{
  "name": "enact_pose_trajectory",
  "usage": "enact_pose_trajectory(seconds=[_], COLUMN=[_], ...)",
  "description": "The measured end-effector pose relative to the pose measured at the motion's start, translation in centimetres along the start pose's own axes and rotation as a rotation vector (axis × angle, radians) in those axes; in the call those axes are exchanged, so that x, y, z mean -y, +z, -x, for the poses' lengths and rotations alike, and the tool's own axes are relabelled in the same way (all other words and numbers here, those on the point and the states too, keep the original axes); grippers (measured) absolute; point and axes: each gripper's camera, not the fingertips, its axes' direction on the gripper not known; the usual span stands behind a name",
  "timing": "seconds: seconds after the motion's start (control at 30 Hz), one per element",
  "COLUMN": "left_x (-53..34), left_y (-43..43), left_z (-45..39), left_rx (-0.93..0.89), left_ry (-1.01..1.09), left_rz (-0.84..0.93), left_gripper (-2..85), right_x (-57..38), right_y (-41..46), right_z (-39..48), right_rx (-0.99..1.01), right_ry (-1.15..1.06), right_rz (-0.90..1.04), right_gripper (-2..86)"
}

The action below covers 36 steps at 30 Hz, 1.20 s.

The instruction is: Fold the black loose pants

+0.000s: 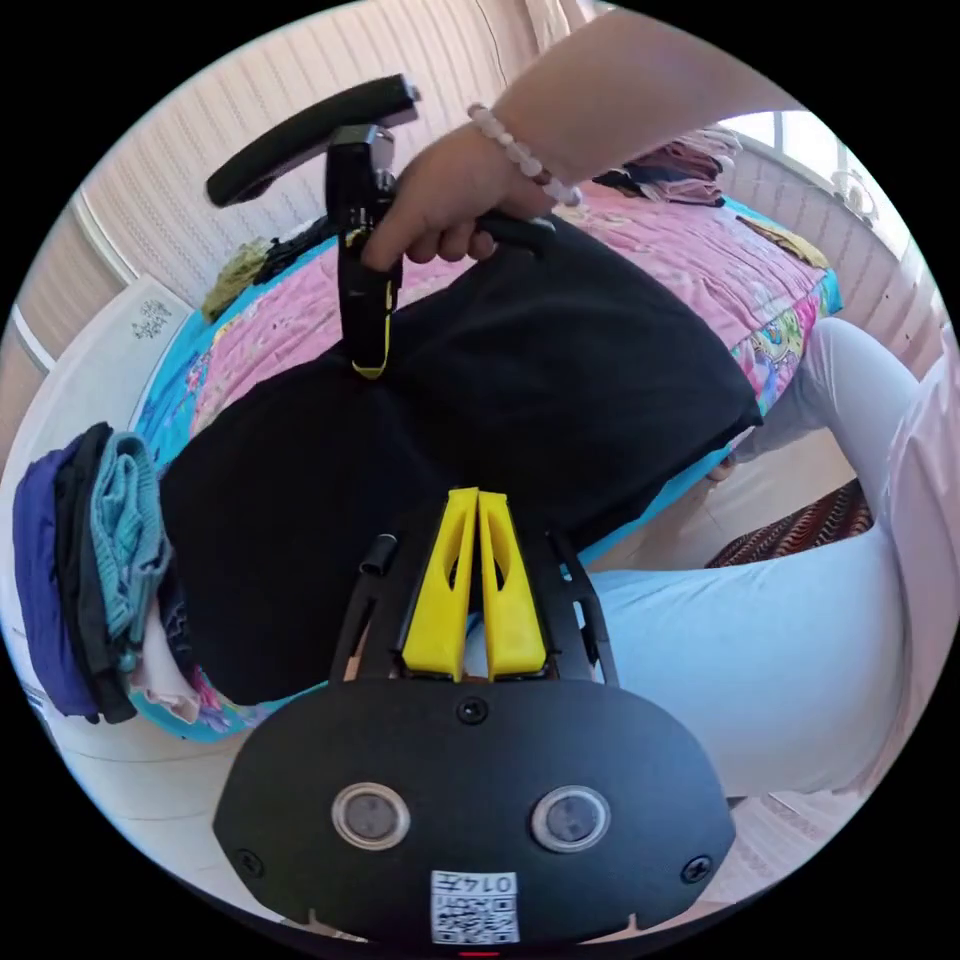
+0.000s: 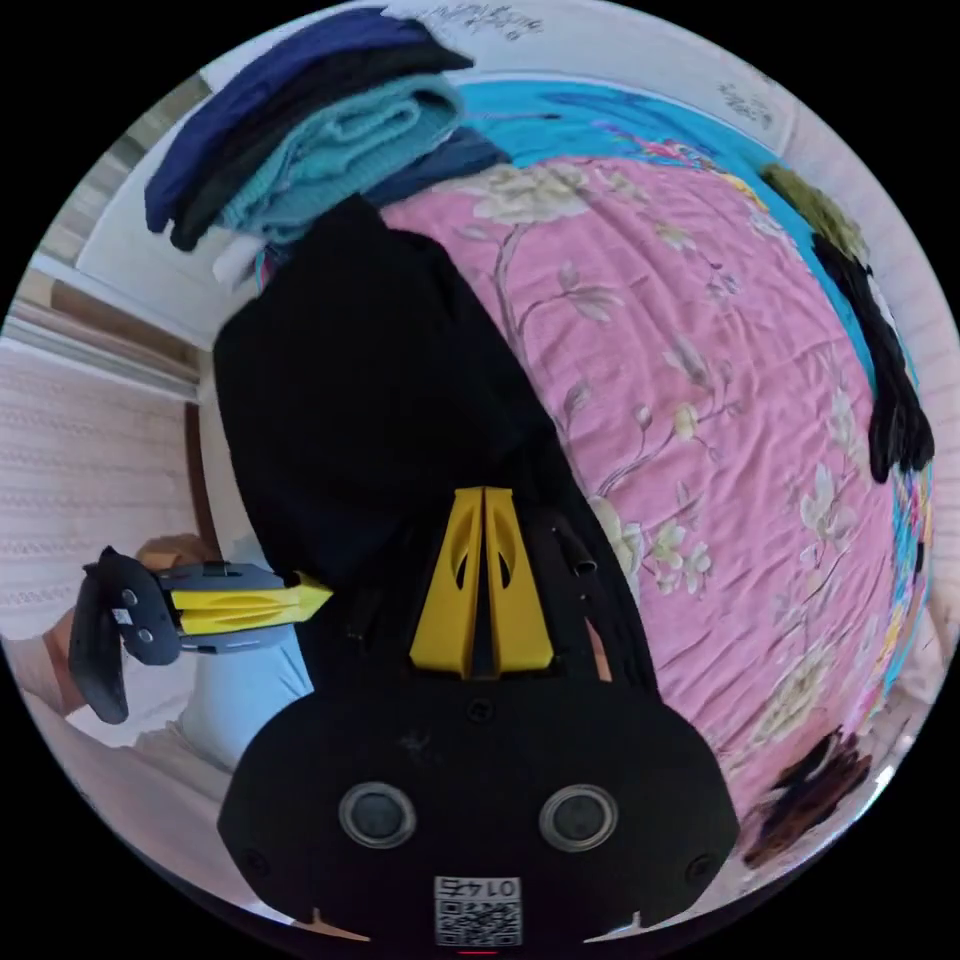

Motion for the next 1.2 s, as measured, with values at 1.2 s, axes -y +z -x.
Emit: enact_pose_trajectory(seconds=[1.2], left_x=[16.2], left_y=[0.0], left_z=[-18.7], left_rx=[-0.179], left_ry=[0.216], left_rz=[-0.103], left_gripper=[0.1], right_x=[-47.0], right_y=[-10.0], right_z=[-26.8], right_rx=[0.565], right_ry=[0.699], right_rz=[-0.547], right_gripper=[0.4])
